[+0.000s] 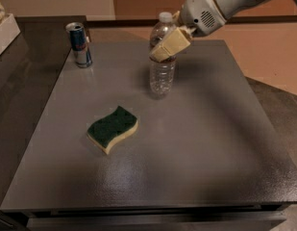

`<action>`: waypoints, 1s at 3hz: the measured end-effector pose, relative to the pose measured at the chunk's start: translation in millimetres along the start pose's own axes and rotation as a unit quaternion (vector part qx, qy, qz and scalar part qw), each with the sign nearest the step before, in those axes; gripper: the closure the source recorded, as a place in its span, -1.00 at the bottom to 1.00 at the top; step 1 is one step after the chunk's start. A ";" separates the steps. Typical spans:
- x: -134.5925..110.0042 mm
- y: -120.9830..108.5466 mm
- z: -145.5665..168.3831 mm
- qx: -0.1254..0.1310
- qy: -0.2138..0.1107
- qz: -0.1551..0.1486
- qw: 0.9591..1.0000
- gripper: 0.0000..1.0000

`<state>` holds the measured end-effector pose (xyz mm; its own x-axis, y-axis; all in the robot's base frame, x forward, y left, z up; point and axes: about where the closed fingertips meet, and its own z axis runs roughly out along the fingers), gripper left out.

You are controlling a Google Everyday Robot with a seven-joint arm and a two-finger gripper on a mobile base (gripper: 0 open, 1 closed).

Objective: Move water bottle near sponge

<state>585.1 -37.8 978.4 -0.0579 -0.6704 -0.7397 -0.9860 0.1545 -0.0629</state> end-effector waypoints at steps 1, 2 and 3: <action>-13.8 22.9 14.8 -0.027 -0.006 -0.032 0.999 1.00; -17.5 36.9 27.0 -0.045 -0.009 -0.048 0.998 1.00; -17.9 46.1 36.8 -0.055 -0.012 -0.057 0.997 1.00</action>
Offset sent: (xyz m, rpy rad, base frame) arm -0.0444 0.0473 -0.0153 0.0103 -0.0124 0.1782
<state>546.4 8.1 964.0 0.0582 -0.6608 -0.7483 -0.9972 -0.0034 -0.0746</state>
